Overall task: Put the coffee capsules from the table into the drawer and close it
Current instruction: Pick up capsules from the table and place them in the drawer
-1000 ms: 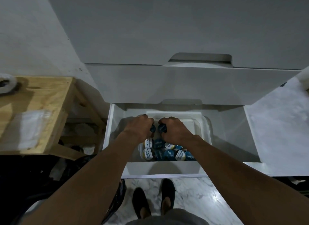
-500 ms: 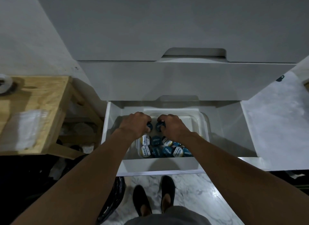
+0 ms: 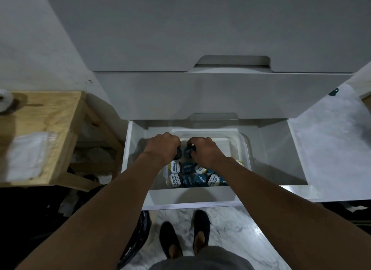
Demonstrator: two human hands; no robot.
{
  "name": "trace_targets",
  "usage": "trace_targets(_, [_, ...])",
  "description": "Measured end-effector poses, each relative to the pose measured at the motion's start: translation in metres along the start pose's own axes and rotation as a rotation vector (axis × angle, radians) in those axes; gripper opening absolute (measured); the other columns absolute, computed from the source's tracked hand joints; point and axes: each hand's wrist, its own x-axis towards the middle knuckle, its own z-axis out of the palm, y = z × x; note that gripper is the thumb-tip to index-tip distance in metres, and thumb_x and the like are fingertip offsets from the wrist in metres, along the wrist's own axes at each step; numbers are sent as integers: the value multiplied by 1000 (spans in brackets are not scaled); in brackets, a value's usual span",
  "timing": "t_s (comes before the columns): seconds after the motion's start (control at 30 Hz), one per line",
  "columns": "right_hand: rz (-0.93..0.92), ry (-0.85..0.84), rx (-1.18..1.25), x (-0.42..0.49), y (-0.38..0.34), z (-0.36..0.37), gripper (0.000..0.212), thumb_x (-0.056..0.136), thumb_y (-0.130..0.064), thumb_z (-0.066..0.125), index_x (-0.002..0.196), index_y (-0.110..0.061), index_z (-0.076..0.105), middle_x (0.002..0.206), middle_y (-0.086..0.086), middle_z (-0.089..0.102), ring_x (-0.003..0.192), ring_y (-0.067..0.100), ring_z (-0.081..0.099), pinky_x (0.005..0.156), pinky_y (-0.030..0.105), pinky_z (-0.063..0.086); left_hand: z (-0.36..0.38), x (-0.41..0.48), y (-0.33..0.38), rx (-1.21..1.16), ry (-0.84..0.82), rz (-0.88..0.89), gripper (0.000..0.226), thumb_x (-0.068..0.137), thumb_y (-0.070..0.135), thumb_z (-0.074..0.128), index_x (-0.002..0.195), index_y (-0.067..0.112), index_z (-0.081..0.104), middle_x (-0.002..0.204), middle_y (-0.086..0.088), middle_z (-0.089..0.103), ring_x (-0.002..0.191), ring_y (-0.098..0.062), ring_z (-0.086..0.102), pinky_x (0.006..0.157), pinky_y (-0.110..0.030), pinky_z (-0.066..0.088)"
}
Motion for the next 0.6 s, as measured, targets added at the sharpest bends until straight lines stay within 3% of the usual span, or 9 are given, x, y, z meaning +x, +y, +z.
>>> trace_targets(0.2, [-8, -43, -7, 0, -5, 4, 43, 86, -1, 52, 126, -13, 58, 119, 17, 62, 108, 32, 59, 91, 36, 51, -1, -1, 5, 43, 6, 6, 19, 89, 13, 56, 106, 15, 65, 102, -11, 63, 91, -29, 63, 69, -34, 45])
trace_targets(0.6, [-37, -57, -26, 3, -2, 6, 46, 88, -6, 57, 133, -13, 52, 122, 16, 61, 112, 31, 58, 93, 36, 50, -1, -2, 7, 19, -19, -31, 25, 89, 15, 57, 113, 17, 64, 108, -10, 60, 94, -28, 61, 71, -34, 46])
